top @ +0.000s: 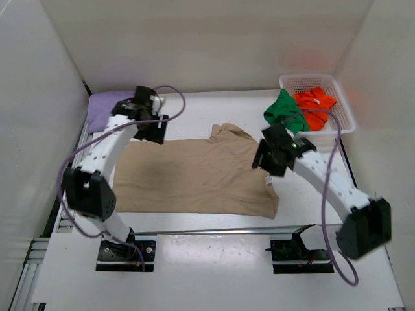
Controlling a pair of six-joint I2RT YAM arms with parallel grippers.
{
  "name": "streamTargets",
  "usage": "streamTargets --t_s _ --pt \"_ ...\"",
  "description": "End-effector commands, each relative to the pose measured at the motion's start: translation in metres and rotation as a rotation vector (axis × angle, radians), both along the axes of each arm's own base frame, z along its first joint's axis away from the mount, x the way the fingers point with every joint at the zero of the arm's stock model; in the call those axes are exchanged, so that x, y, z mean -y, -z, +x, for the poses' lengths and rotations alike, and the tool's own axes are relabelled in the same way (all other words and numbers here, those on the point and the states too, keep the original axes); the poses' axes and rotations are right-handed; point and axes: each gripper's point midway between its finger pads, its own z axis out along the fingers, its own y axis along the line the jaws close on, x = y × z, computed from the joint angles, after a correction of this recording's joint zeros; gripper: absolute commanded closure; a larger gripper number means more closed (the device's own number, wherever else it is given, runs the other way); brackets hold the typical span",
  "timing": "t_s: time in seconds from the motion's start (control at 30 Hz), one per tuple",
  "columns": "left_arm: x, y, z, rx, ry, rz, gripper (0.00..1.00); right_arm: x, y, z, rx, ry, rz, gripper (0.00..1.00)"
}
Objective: Fold and stack the t-shirts
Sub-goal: Fold the flattened tshirt in 1/3 of the way
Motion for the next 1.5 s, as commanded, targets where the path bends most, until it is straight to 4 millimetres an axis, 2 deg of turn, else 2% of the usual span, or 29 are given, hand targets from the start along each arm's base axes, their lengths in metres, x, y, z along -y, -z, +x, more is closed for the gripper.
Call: streamTargets --t_s 0.0,0.07,0.1,0.13,0.17,0.2,0.23,0.3,0.37,0.4,0.43,0.5,0.6,0.63,0.7,0.73,0.77,0.83,0.9,0.97,1.13,1.2,1.23,1.3,1.33,1.43,1.47 --pt "0.048 0.058 0.002 -0.143 0.122 -0.035 0.18 -0.049 -0.010 0.055 0.057 -0.241 -0.073 0.30" --pt "0.059 0.067 0.010 -0.159 0.143 -0.053 0.18 -0.076 -0.009 0.074 0.063 -0.371 -0.083 0.32" --pt "0.065 0.080 0.012 -0.198 0.153 -0.068 0.18 -0.099 -0.006 0.090 0.053 -0.415 -0.064 0.34" --pt "0.066 0.084 0.017 -0.199 0.153 -0.069 0.18 -0.107 -0.002 0.098 0.046 -0.430 -0.060 0.36" --pt "0.066 0.090 0.017 -0.215 0.152 -0.065 0.18 -0.111 0.003 0.104 0.030 -0.431 -0.067 0.36" --pt "0.064 0.100 0.020 -0.228 0.143 -0.043 0.18 -0.116 0.022 0.108 -0.011 -0.447 -0.074 0.37" --pt "0.060 0.107 0.018 -0.242 0.135 -0.025 0.18 -0.119 0.027 0.112 -0.019 -0.447 -0.077 0.37" --pt "0.055 0.116 0.019 -0.244 0.123 0.003 0.18 -0.125 0.046 0.110 -0.080 -0.485 -0.068 0.37" --pt "0.048 0.135 0.011 -0.288 0.111 0.040 0.18 -0.127 0.058 0.106 -0.113 -0.527 -0.066 0.37" --pt "0.047 0.139 0.009 -0.292 0.111 0.041 0.18 -0.125 0.069 0.099 -0.161 -0.531 -0.072 0.37" --pt "0.044 0.146 0.006 -0.310 0.107 0.055 0.18 -0.127 0.070 0.094 -0.172 -0.550 -0.080 0.39" --pt "0.042 0.151 0.000 -0.330 0.106 0.060 0.18 -0.117 0.081 0.080 -0.242 -0.550 -0.104 0.46" --pt "0.042 0.157 -0.007 -0.353 0.110 0.056 0.18 -0.116 0.064 0.063 -0.212 -0.546 -0.087 0.50" --pt "0.044 0.152 -0.007 -0.343 0.114 0.042 0.18 -0.116 0.062 0.061 -0.195 -0.535 -0.076 0.50" --pt "0.045 0.149 -0.006 -0.334 0.115 0.039 0.18 -0.111 0.059 0.042 -0.192 -0.558 -0.099 0.53" --pt "0.045 0.149 -0.006 -0.334 0.115 0.039 0.18 -0.108 0.059 0.041 -0.188 -0.545 -0.102 0.54" --pt "0.045 0.149 -0.006 -0.334 0.115 0.039 0.18 -0.105 0.066 0.029 -0.213 -0.557 -0.114 0.56" --pt "0.046 0.143 -0.001 -0.320 0.115 0.035 0.18 -0.100 0.073 0.021 -0.234 -0.559 -0.113 0.61" --pt "0.047 0.140 0.001 -0.311 0.115 0.033 0.18 -0.094 0.085 0.005 -0.291 -0.546 -0.108 0.71" --pt "0.046 0.140 -0.001 -0.319 0.115 0.035 0.18 -0.097 0.091 -0.002 -0.284 -0.544 -0.100 0.76" --pt "0.044 0.139 -0.002 -0.315 0.111 0.044 0.16 -0.088 0.102 -0.018 -0.279 -0.514 -0.096 0.77" --pt "0.042 0.136 -0.001 -0.304 0.108 0.050 0.16 -0.094 0.091 -0.010 -0.214 -0.517 -0.065 0.77" --pt "0.042 0.136 -0.001 -0.304 0.108 0.050 0.16 -0.095 0.082 -0.009 -0.187 -0.518 -0.053 0.73" --pt "0.042 0.136 -0.004 -0.313 0.108 0.053 0.16 -0.108 0.059 0.011 -0.091 -0.516 -0.042 0.68" --pt "0.042 0.136 -0.004 -0.313 0.108 0.053 0.16 -0.111 0.049 0.019 -0.056 -0.499 -0.039 0.59" --pt "0.043 0.133 -0.001 -0.304 0.108 0.050 0.16 -0.115 0.031 0.041 -0.003 -0.394 -0.058 0.44" --pt "0.043 0.133 -0.001 -0.304 0.108 0.050 0.16 -0.111 0.032 0.046 -0.016 -0.344 -0.065 0.42"
